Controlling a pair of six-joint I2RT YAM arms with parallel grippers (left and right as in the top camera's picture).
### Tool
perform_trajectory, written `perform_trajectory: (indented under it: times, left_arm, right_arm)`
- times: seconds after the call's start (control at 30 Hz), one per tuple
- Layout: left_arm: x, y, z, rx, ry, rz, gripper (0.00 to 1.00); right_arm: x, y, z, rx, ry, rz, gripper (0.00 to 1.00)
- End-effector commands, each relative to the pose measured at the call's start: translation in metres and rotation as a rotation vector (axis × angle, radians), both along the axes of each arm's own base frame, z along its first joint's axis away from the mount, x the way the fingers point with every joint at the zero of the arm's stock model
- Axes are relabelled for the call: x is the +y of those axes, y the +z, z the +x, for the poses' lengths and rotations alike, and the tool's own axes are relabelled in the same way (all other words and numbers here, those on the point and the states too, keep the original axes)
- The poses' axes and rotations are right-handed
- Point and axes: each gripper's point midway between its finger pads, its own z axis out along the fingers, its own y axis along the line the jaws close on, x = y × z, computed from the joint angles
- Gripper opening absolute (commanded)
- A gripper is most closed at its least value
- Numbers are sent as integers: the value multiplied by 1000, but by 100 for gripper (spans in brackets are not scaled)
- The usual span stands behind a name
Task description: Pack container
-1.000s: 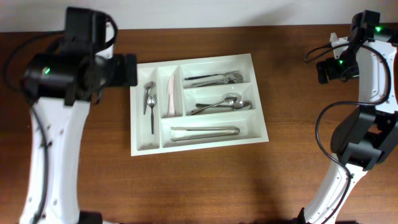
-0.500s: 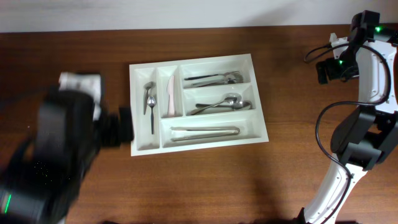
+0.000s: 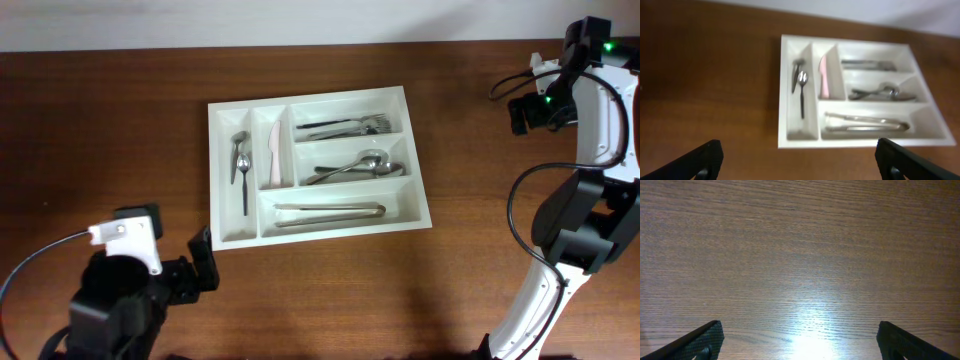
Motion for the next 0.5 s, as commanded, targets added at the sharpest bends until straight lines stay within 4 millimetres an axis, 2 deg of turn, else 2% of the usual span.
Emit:
perform_trajectory:
  times: [0.0, 0.1, 0.3, 0.47]
  left_arm:
    - [1, -13, -3, 53, 10, 10, 99]
    - [5, -25, -13, 115, 10, 33, 99]
    - [5, -30, -13, 128, -30, 89, 99]
    - [-1, -51, 3, 119, -130, 211, 99]
  right_arm:
    - [-1, 17, 1, -41, -2, -7, 99]
    - [-1, 17, 1, -40, -2, -7, 99]
    - [-1, 17, 1, -41, -2, -7, 98]
    - [-1, 17, 1, -41, -2, -7, 99]
